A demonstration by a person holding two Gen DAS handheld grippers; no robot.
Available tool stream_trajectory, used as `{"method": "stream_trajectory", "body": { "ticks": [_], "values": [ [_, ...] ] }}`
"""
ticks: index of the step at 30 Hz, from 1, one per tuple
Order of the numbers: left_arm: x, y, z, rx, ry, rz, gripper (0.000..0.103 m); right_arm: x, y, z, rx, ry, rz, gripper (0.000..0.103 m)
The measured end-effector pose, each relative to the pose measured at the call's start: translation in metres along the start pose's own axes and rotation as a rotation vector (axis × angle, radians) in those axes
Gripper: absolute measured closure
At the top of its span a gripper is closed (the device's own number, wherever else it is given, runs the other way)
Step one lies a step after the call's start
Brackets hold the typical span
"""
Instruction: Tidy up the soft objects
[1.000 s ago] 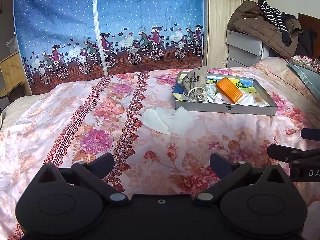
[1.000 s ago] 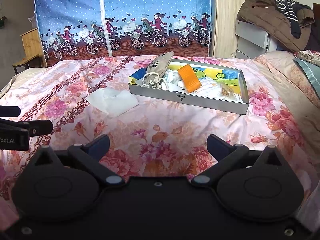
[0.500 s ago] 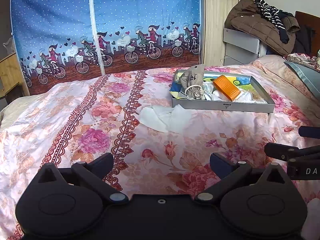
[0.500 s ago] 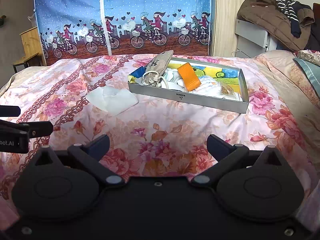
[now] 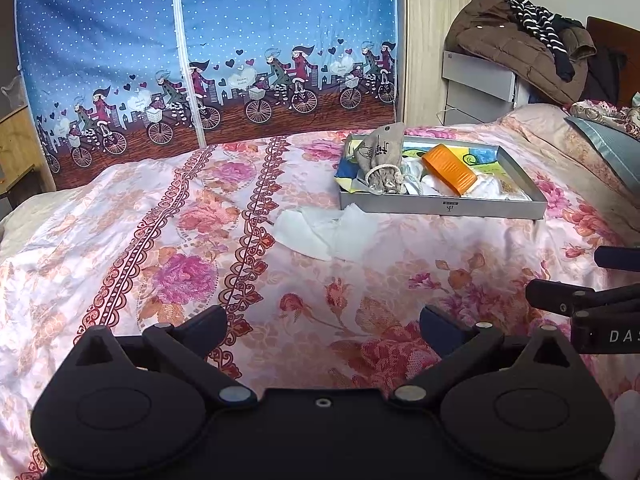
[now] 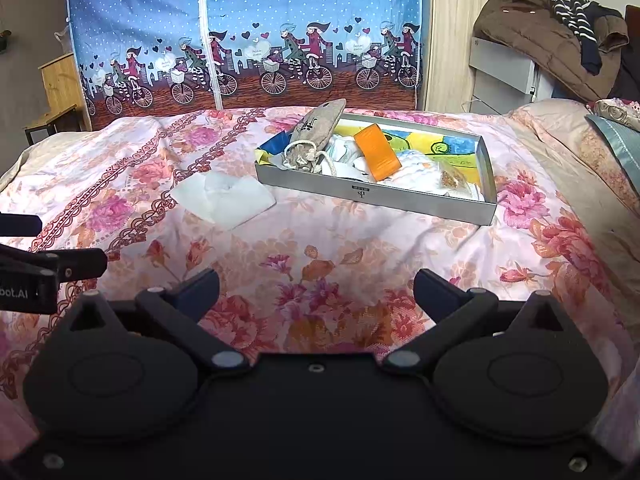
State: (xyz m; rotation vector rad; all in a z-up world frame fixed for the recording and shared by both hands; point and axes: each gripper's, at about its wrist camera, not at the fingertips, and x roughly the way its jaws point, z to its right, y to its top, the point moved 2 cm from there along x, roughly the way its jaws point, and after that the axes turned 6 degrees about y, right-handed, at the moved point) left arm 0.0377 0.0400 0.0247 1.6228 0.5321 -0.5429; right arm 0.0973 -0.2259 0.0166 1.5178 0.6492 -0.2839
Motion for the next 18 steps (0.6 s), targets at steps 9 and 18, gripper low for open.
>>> {"method": "stream_trajectory", "body": {
  "ticks": [9,18],
  "values": [
    [0.013,0.000,-0.005,-0.034,-0.027,-0.067,0.001,0.002,-0.005,-0.001,0.014,0.007,-0.012,0.000],
    [0.027,0.010,-0.012,-0.083,-0.033,-0.105,0.001,0.003,-0.005,0.003,0.080,0.009,-0.038,0.000]
  ]
}}
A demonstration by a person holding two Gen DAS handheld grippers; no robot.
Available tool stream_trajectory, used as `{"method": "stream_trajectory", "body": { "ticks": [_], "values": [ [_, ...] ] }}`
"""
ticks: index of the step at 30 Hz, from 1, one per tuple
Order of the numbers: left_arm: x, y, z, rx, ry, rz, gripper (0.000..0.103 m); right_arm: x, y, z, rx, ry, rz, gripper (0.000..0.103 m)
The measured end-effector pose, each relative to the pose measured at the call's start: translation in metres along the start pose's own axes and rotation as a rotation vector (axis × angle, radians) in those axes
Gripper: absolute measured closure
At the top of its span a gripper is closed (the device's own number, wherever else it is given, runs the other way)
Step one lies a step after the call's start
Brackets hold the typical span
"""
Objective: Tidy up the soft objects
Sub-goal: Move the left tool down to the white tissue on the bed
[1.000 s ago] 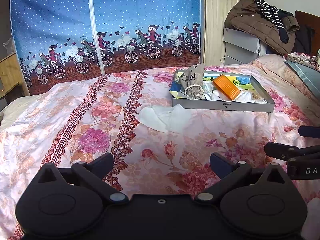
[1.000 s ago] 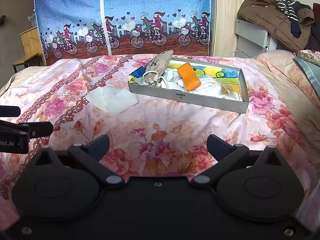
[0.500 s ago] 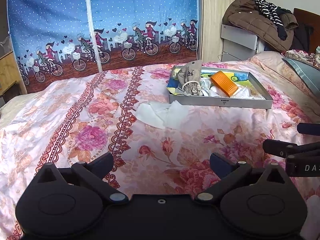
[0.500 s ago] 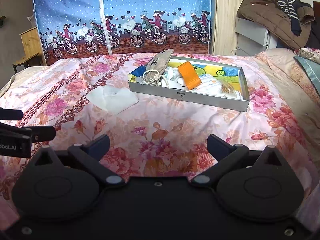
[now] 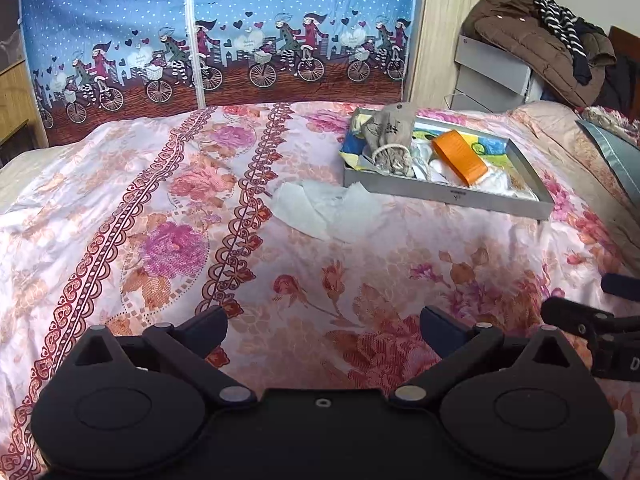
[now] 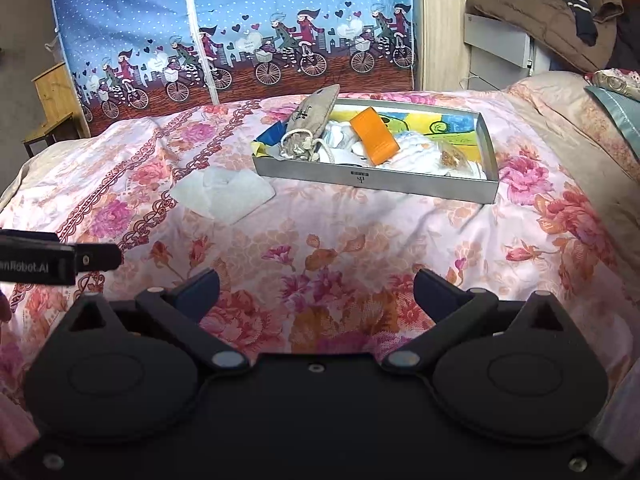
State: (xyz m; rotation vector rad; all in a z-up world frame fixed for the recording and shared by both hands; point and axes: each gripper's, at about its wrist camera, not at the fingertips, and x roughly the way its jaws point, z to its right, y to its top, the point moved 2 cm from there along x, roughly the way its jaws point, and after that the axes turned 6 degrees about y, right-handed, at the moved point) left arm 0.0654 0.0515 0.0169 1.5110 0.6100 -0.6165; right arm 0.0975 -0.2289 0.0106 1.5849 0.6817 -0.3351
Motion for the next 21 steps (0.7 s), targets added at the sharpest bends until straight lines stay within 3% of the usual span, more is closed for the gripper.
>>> {"method": "stream_trajectory", "body": {
  "ticks": [8,16,21],
  "values": [
    [0.022,0.018,-0.007,0.006,0.014,-0.017,0.001,0.012,0.007,-0.008,-0.051,0.014,-0.035,0.000],
    [0.070,0.059,-0.013,0.187,0.022,0.159,0.001,0.064,0.024,-0.027,-0.208,0.083,-0.080,0.000],
    [0.124,0.064,-0.028,0.100,-0.022,0.099,0.002,0.104,0.032,-0.039,-0.303,0.087,-0.076,0.000]
  ]
}}
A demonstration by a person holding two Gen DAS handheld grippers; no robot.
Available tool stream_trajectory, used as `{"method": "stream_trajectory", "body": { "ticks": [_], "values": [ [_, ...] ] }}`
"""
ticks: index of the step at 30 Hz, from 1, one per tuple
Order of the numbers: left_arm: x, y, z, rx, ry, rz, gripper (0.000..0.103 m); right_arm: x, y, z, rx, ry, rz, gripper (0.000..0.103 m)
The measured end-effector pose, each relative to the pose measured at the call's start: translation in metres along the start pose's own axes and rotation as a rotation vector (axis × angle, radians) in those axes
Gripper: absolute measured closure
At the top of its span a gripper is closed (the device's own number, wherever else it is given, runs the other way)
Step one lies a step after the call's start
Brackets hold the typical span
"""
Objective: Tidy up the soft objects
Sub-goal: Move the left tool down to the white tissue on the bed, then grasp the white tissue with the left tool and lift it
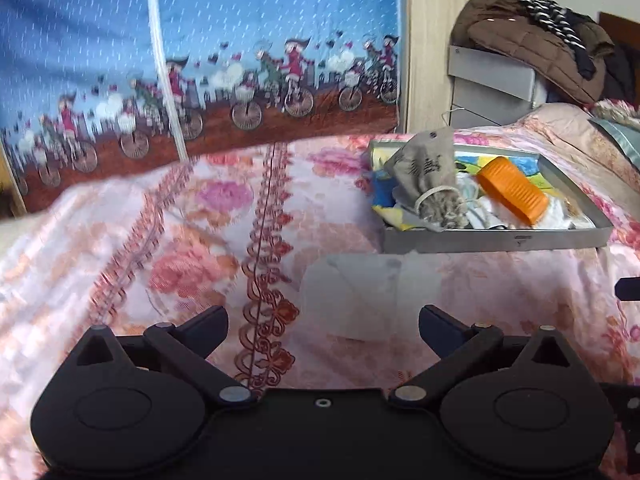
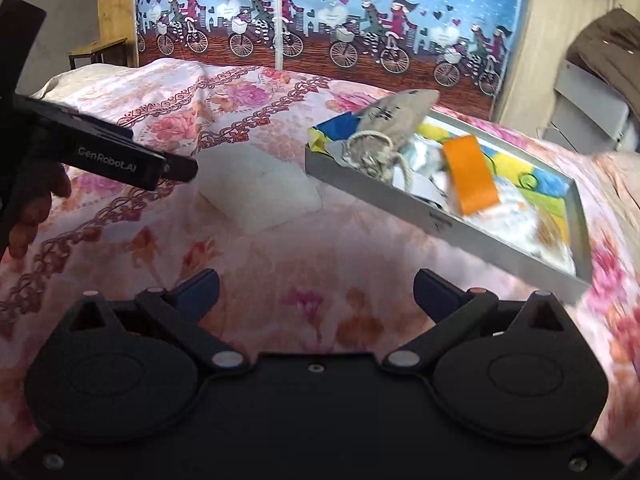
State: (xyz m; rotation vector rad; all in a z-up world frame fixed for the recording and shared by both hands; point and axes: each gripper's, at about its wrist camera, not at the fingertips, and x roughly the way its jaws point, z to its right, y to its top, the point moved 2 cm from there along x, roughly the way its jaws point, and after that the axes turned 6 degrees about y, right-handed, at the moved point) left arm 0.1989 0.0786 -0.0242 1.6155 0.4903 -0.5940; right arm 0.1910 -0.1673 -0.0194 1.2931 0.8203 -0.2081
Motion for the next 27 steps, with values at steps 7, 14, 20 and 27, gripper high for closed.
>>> {"method": "stream_trajectory", "body": {
  "ticks": [7,14,20,27],
  "values": [
    [0.060,-0.011,-0.023,-0.224,-0.113,-0.098,0.008,0.026,0.007,-0.005,-0.003,0.010,-0.022,0.000],
    [0.083,-0.013,-0.035,-0.358,-0.188,-0.112,0.056,0.050,0.008,-0.009,-0.056,0.000,0.014,0.000],
    [0.083,-0.014,-0.044,-0.399,-0.233,-0.123,0.064,0.085,0.031,-0.012,-0.002,0.083,0.052,0.001],
    [0.089,-0.014,-0.044,-0.395,-0.186,-0.130,0.088,0.118,0.038,-0.029,-0.045,0.165,0.012,0.048]
  ]
}}
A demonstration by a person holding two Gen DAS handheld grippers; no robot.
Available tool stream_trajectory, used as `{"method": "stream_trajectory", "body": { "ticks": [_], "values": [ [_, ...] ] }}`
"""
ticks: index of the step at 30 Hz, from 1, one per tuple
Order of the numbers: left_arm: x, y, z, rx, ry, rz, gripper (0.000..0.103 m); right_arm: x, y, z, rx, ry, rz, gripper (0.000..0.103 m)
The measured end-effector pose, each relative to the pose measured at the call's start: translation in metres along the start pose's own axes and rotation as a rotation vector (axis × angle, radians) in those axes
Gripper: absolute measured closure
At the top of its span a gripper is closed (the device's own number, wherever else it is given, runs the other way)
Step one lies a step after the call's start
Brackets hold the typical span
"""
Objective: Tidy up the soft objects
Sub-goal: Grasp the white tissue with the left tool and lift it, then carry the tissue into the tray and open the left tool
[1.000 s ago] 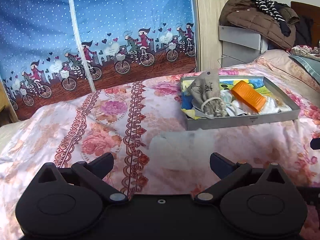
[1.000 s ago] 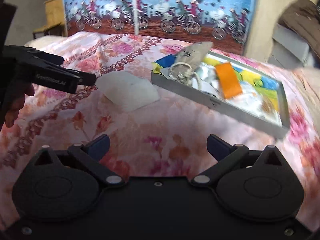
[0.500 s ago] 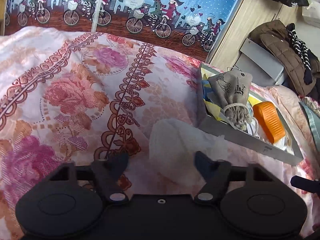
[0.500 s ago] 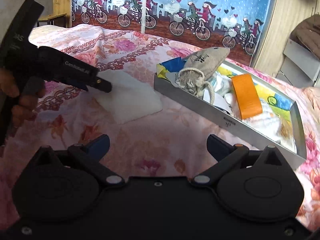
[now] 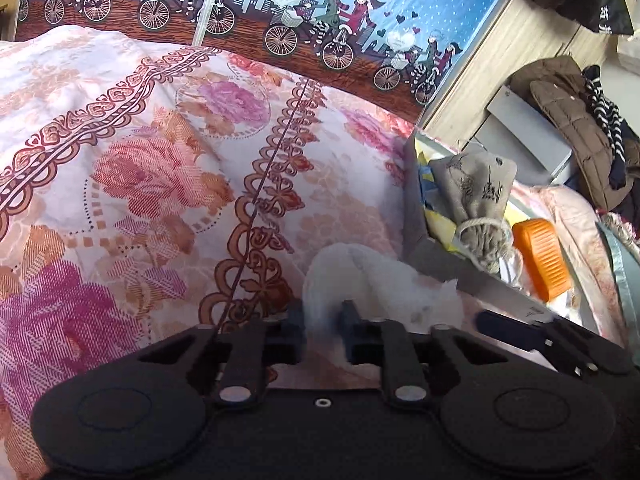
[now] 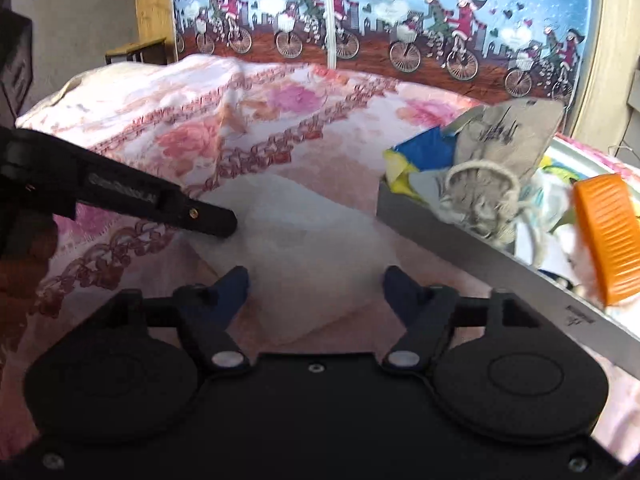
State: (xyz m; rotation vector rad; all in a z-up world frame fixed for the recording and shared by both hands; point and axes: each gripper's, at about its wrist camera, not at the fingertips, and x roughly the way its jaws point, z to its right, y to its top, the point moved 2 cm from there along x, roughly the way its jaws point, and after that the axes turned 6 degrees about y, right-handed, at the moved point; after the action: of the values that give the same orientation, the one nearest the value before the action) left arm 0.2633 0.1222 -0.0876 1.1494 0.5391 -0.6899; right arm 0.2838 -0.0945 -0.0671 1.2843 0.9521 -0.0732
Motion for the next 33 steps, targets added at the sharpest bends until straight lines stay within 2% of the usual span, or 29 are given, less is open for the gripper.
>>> {"method": "stream_trajectory", "body": {
  "ticks": [1,2,3,4,6,8,14,17,28,30,33],
  "values": [
    [0.000,0.000,0.000,-0.001,0.000,-0.001,0.092,0.002,-0.002,0.000,0.002,0.002,-0.010,0.053],
    [0.001,-0.001,-0.001,-0.002,-0.003,-0.004,0.095,0.002,-0.003,0.000,0.009,0.002,-0.014,0.068],
    [0.000,-0.001,0.000,0.001,0.001,-0.002,0.098,0.001,-0.005,0.002,0.023,0.003,-0.015,0.078],
    [0.000,-0.001,0.001,0.008,0.005,0.000,0.100,0.002,-0.005,0.003,0.035,-0.004,-0.020,0.081],
    [-0.001,-0.002,0.003,0.020,0.012,0.002,0.101,0.000,-0.006,0.007,0.051,-0.022,-0.018,0.092],
    [-0.001,-0.003,0.005,0.023,0.023,-0.001,0.101,-0.003,-0.007,0.012,0.065,-0.055,-0.017,0.097],
    [-0.011,-0.004,0.014,0.050,0.061,0.003,0.102,-0.027,-0.017,0.023,0.050,-0.144,-0.045,0.100],
    [-0.025,-0.006,0.026,0.093,0.052,0.021,0.102,-0.049,-0.024,0.022,0.004,-0.179,-0.059,0.100],
    [-0.094,-0.015,0.090,0.378,0.075,0.202,0.102,-0.153,-0.027,0.018,-0.210,-0.285,-0.028,0.100],
    [-0.104,-0.016,0.098,0.405,0.074,0.229,0.102,-0.170,-0.030,0.021,-0.201,-0.311,-0.001,0.100],
    [-0.114,-0.016,0.113,0.442,0.071,0.270,0.102,-0.185,-0.028,0.039,-0.100,-0.325,0.058,0.100]
  ]
}}
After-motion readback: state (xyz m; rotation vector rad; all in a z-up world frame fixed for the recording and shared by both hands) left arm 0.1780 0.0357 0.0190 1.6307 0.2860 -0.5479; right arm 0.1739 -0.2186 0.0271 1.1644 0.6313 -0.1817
